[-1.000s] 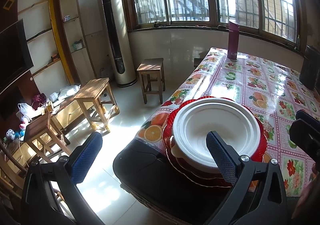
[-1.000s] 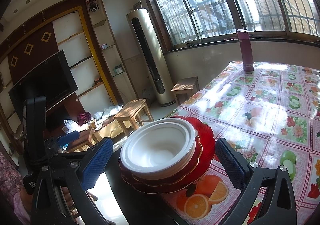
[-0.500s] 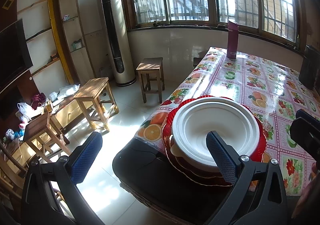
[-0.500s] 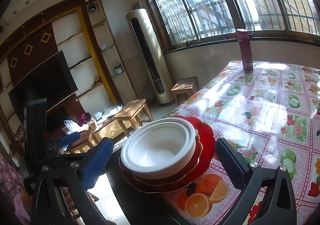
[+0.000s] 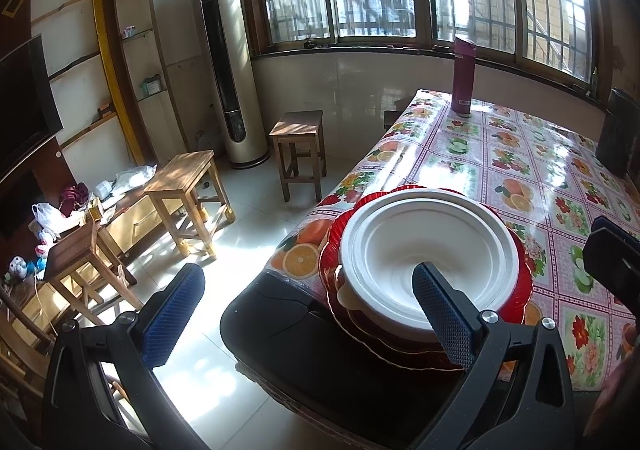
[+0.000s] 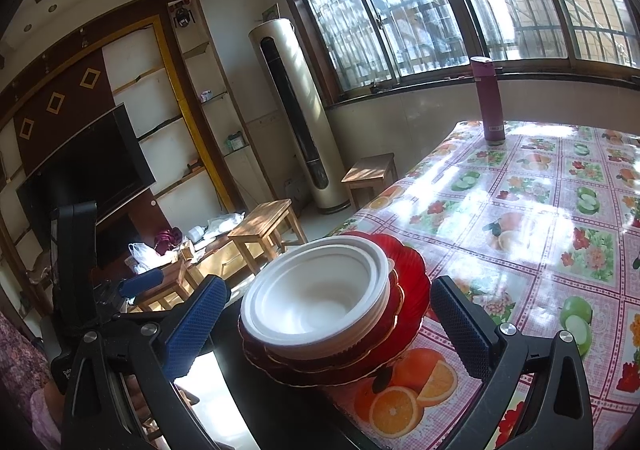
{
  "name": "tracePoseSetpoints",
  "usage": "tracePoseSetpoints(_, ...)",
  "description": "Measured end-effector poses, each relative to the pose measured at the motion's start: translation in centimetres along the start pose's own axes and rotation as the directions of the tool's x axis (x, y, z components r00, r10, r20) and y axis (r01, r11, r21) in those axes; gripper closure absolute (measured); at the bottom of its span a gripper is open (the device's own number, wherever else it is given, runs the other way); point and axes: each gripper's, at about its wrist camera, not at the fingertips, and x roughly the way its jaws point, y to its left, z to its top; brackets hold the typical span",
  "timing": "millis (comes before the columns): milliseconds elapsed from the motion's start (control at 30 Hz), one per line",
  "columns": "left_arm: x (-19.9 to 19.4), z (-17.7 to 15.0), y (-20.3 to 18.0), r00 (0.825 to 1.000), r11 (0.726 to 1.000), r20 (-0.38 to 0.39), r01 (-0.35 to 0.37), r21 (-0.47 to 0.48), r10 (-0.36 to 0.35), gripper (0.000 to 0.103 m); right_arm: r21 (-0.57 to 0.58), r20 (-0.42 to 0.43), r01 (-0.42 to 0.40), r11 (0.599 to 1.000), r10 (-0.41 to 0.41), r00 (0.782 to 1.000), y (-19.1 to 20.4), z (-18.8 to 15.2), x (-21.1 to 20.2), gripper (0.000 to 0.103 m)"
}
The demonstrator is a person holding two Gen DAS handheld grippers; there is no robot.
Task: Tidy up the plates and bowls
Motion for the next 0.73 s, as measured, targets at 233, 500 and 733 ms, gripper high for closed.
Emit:
tracePoseSetpoints(233, 0.02, -0.09, -0.19, 1.0, 1.0, -0.002, 0.002, 0.002, -0.002, 0.0, 0.006, -0.003, 0.0, 1.0, 0.0, 1.0, 0.0, 0.03, -0.02, 0.0)
tracePoseSetpoints(500, 0.05, -0.16, -0.26, 1.0, 1.0, -0.002, 0.003, 0.004, -0.003, 0.0, 0.01, -0.007, 0.001, 1.0, -0.001, 1.0, -0.02, -0.02, -0.02, 0.0)
tracePoseSetpoints(733, -0.22, -0.09, 0.08, 0.999, 0.999, 0.018, 0.031, -0.015, -0.031, 0.0, 0.013, -0.01, 0.0, 1.0, 0.0, 1.0, -0.11, 0.07, -0.01, 0.0)
